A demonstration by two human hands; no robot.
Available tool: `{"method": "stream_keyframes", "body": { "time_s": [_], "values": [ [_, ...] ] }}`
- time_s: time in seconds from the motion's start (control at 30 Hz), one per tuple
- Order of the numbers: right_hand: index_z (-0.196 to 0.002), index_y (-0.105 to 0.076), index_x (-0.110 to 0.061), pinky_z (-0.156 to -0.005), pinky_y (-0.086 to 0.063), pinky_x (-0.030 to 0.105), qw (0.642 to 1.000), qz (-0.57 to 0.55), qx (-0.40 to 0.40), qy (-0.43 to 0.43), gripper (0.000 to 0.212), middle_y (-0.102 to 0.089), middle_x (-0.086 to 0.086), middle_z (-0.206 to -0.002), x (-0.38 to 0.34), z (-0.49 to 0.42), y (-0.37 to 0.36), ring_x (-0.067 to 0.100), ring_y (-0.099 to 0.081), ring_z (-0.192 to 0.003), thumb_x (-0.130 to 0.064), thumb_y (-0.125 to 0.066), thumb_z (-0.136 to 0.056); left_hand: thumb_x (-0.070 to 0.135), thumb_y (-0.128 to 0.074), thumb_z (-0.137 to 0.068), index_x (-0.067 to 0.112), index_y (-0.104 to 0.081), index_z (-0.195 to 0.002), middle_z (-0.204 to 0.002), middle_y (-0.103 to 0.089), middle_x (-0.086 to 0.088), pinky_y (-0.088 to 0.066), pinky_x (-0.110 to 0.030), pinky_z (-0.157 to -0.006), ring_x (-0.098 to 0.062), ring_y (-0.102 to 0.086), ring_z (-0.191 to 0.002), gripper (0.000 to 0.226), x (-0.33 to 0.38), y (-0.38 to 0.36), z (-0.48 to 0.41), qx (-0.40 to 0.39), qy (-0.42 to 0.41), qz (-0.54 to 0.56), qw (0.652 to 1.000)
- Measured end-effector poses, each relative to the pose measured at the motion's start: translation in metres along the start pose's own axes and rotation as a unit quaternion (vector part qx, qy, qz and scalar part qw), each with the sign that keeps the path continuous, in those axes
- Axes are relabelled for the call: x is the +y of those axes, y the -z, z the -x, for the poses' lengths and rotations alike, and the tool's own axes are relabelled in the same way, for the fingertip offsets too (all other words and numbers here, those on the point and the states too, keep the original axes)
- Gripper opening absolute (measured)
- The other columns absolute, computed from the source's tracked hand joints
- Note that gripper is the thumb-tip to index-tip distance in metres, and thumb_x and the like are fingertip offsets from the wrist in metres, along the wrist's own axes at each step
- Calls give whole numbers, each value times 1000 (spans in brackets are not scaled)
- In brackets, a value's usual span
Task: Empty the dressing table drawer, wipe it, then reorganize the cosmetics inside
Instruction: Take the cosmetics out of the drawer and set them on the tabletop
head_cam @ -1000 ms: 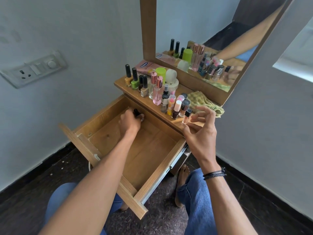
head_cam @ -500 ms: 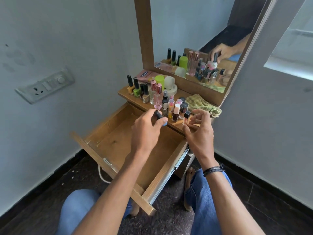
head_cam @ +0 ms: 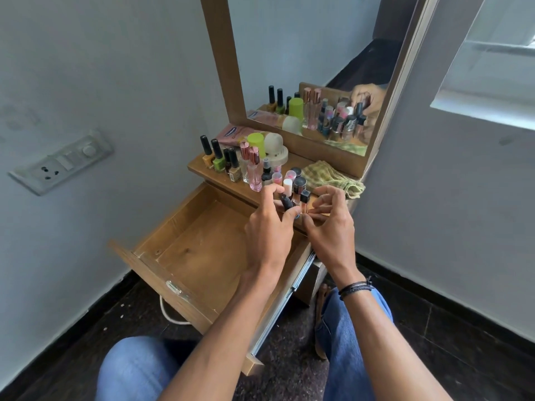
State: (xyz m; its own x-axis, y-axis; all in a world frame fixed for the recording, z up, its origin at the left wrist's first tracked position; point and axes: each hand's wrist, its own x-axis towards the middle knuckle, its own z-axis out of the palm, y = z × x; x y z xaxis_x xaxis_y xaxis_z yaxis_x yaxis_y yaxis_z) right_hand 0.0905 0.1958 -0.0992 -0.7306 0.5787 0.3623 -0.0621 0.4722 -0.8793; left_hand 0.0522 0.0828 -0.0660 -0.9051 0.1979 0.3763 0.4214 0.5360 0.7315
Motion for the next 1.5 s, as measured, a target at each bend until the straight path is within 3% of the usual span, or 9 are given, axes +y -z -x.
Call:
{"method": "stream_keyframes", "body": {
  "time_s": [0.5, 0.67, 0.87, 1.0, 1.1, 1.2, 1.27, 1.4, 1.5],
  "values": [
    [-117, -53, -26, -73, -53, 12, 1000, -3, 3, -4, 44, -60, -7, -97, 1, -1, -1, 3, -64, -85, -7, -75, -84, 28, -84, -80, 22, -57, -100, -98, -67, 8, -58, -41, -69, -12, -66, -85, 34, -13, -17, 1, 20, 27, 58, 998],
    [-119, -53, -26, -75, -56, 16, 1000, 3, 0, -1, 47, -59, -7, -99, 2, 0, -1, 2, -64, -86, -4, -75, -84, 14, -85, -79, 18, -58, -104, -104, -64, 5, -60, -41, -70, -15, -67, -89, 38, -20, -22, 2, 17, 19, 72, 997],
    [-119, -53, -25, -74, -55, 14, 1000, -1, 0, 5, 50, -59, -5, -99, 5, 1, 0, 2, -63, -87, 1, -74, -82, -3, -81, -78, 17, -59, -102, -102, -61, 4, -61, -30, -67, -7, -66, -89, 38, -21, -14, 7, 19, 35, 100, 994],
    [-115, -56, -21, -75, -56, 20, 998, 5, 16, 66, 41, -58, -4, -97, 5, 9, 2, 6, -64, -84, 3, -71, -85, 0, -80, -80, 20, -60, -99, -99, -59, 6, -57, -18, -68, -6, -61, -90, 34, -30, 14, 16, 15, 47, 71, 996],
    [-105, -62, -8, -65, -56, 34, 981, 70, 21, 182, 17, -58, 0, -94, 1, 21, -1, 15, -60, -76, 1, -65, -91, 18, -80, -84, 26, -62, -101, -105, -57, 12, -54, -25, -73, -8, -59, -96, 26, -47, 46, 25, -71, 74, -33, 994],
    [-97, -67, -6, -63, -51, 35, 951, 117, -36, 285, 6, -62, 3, -92, -12, 39, -16, 20, -58, -77, -5, -64, -92, 39, -72, -90, 35, -58, -113, -121, -54, 16, -42, -28, -74, -13, -53, -112, 27, -66, 79, 43, -172, 101, -181, 963],
    [-98, -66, -8, -66, -49, 31, 934, 125, -112, 315, 7, -60, 2, -94, -22, 54, -30, 20, -55, -80, -9, -61, -93, 44, -66, -92, 35, -56, -118, -128, -53, 15, -40, -29, -80, -14, -48, -120, 29, -77, 95, 57, -198, 110, -237, 945],
    [-109, -61, -19, -73, -49, 28, 910, 165, -261, 276, 19, -57, -5, -101, -19, 81, -56, 16, -53, -88, -27, -58, -93, 42, -60, -97, 35, -56, -123, -131, -57, 14, -38, -29, -99, -11, -47, -123, 27, -91, 104, 79, -181, 89, -290, 935],
    [-113, -63, -23, -76, -51, 30, 895, 196, -321, 239, 23, -59, -7, -103, -11, 89, -63, 16, -55, -91, -33, -58, -93, 35, -56, -99, 38, -58, -118, -126, -59, 19, -34, -28, -100, -7, -50, -120, 20, -92, 98, 86, -151, 74, -288, 943]
  ]
}}
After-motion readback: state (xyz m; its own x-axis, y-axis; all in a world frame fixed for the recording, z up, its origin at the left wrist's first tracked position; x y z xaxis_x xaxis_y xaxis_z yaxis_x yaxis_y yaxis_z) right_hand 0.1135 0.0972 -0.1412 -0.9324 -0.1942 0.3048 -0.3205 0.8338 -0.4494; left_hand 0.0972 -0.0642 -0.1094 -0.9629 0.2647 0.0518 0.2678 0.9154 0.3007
